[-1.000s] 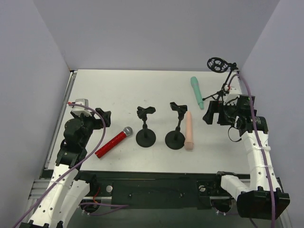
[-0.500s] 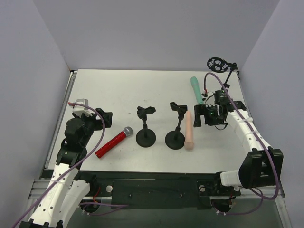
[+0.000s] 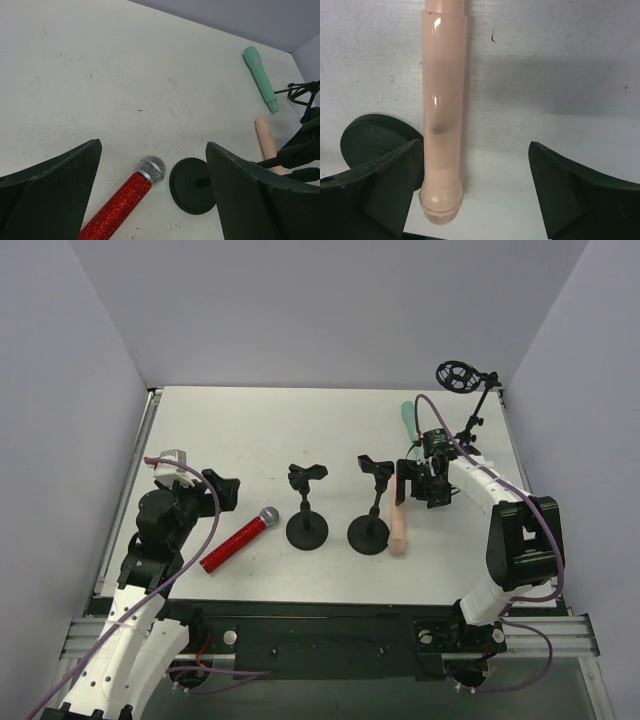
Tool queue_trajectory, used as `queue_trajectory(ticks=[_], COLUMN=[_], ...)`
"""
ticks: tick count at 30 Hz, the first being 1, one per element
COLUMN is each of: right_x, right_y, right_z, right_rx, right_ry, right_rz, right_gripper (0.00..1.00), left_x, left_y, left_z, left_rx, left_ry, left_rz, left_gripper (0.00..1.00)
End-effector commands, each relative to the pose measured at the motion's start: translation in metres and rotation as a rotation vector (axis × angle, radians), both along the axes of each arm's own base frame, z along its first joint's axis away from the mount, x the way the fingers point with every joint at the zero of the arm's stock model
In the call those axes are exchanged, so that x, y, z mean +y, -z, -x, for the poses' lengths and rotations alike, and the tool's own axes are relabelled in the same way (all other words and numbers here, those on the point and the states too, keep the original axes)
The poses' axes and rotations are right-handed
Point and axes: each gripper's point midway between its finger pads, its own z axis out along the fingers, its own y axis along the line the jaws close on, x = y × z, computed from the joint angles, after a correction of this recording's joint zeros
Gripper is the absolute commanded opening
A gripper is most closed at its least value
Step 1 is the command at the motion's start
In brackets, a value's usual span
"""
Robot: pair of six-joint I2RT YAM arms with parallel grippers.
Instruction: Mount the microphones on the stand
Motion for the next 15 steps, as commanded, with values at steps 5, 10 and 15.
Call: queue_trajectory(ticks=[5, 10, 15], right_x=[0.012, 0.006, 0.006], right_y=[0.007, 0.024, 0.033], right_z=[-0.01, -0.006, -0.001], right_rx=[0.013, 0.073, 0.104], right_ry=[-0.018, -0.004, 0.004], right_rz=[0.081, 0.127, 0.132], right_gripper=[0.79, 0.75, 0.7], left_x=[-0.005, -0.005, -0.005], left_y=[-0.005, -0.006, -0.006], left_z=[0.001, 0.003, 0.005], left_rx=[-0.013, -0.009, -0.01], left_ry=[0.021, 0.02, 0.023], left_rz=[0.026, 0.025, 0.025], left_gripper=[0.97, 0.97, 0.97])
